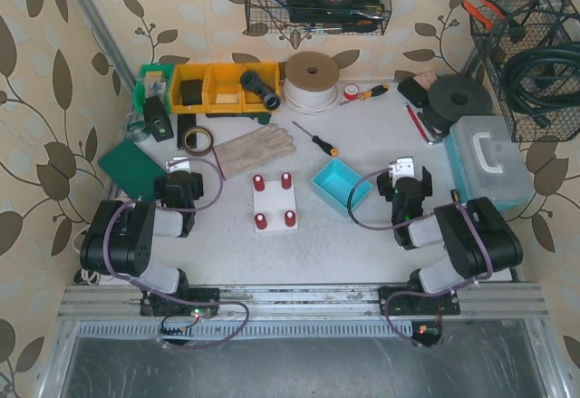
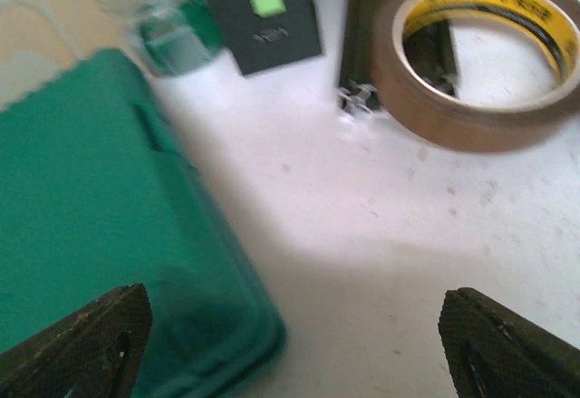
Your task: Install the large spring
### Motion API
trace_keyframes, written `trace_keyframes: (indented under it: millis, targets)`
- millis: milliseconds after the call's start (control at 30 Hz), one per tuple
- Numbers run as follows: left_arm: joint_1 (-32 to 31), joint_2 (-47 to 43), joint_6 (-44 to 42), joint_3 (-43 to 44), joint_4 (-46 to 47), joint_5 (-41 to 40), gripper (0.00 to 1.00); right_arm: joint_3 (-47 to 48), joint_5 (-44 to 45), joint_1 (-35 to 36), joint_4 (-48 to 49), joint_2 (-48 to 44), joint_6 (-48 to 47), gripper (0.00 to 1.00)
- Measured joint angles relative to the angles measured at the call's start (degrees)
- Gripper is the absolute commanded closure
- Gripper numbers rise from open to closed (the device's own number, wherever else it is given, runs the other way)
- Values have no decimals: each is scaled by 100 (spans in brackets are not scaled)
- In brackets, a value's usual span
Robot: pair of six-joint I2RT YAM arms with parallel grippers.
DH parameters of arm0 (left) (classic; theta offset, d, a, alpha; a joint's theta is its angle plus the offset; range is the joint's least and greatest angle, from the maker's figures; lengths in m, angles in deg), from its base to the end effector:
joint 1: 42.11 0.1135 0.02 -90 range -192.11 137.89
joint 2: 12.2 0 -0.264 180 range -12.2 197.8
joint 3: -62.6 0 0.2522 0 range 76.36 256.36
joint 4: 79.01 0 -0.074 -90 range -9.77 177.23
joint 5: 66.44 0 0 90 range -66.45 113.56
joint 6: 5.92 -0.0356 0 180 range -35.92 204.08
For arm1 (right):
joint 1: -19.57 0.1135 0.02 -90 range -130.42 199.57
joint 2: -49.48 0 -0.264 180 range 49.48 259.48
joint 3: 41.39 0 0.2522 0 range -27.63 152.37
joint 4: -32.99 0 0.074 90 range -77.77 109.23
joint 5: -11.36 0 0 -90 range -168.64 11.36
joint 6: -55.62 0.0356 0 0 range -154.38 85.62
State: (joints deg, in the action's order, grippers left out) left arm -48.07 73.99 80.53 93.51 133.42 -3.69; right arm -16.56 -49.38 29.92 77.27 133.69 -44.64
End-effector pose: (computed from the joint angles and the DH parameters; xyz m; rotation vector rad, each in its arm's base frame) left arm 0.2438 -0.0091 0.1286 -0.1490 1.9426 0.4393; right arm 0.2227 0.0230 0.1318 0.0319 1.8243 -0.4660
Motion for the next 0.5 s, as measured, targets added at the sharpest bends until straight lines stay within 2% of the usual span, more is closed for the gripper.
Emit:
trace_keyframes:
  millis: [67, 267, 500]
  targets:
    - [-2, 83, -11, 26, -17, 120, 10, 35, -201, -57, 72, 299, -33, 0]
    - [-2, 81, -37, 85, 70, 304, 10, 662, -745, -431, -258, 297, 63, 0]
    - [0, 81, -48, 87, 66, 365, 10, 706, -960, -452, -400, 254, 125, 0]
